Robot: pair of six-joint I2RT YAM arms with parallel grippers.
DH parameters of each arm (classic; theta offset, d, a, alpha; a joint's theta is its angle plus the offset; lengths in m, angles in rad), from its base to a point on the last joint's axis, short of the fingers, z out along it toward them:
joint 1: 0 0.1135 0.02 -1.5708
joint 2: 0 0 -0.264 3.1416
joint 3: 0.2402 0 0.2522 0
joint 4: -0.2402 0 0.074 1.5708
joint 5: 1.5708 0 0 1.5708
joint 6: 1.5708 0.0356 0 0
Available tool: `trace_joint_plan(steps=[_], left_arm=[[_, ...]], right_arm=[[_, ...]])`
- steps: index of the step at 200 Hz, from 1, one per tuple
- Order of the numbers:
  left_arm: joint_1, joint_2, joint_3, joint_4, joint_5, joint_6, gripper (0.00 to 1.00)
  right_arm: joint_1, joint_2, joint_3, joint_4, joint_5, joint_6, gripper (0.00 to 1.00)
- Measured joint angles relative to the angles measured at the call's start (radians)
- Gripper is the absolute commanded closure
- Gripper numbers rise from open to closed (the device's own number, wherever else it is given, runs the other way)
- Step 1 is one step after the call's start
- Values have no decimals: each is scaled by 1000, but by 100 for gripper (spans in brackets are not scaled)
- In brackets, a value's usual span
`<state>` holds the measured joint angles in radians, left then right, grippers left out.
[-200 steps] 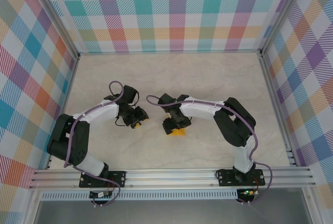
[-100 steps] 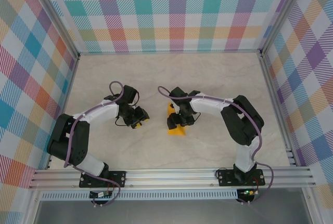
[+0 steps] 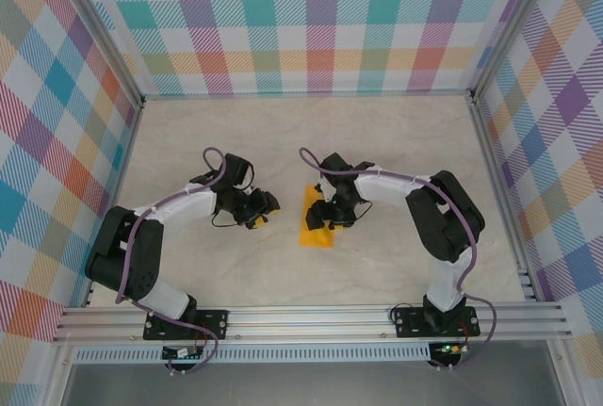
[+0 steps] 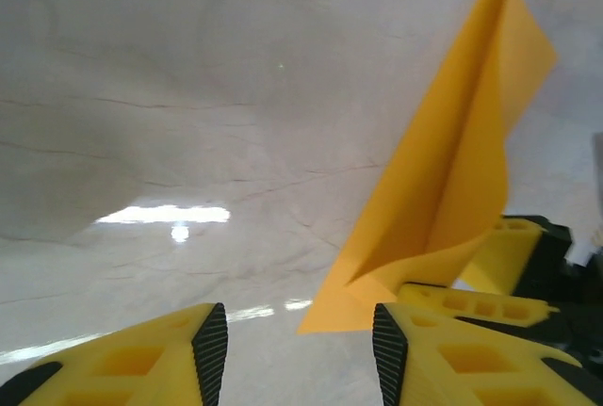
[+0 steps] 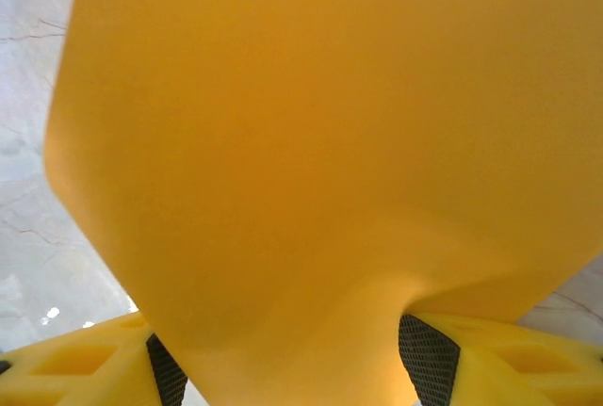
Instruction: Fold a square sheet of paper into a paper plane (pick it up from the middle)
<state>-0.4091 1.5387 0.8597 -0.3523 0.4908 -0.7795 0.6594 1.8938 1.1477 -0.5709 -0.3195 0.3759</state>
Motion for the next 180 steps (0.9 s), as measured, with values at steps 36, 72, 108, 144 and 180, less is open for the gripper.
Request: trace_joint_plan(steps=[36, 72, 108, 144, 180], left_arm=[[-76, 36, 2, 162, 61, -44, 46], [-101, 152, 41, 236, 77, -70, 46], [-101, 220, 86, 262, 74, -73, 46], [-101, 248, 113, 293, 79, -74, 51], [-101, 274, 112, 302, 93, -81, 57]], right_arm=[[-17, -4, -22, 60, -74, -4, 34], [-17, 1, -29, 111, -124, -27, 34], [-17, 5, -30, 130, -148, -40, 31], [-16, -2, -33, 135, -158, -46, 25], [-10, -31, -53, 161, -160, -48, 21]])
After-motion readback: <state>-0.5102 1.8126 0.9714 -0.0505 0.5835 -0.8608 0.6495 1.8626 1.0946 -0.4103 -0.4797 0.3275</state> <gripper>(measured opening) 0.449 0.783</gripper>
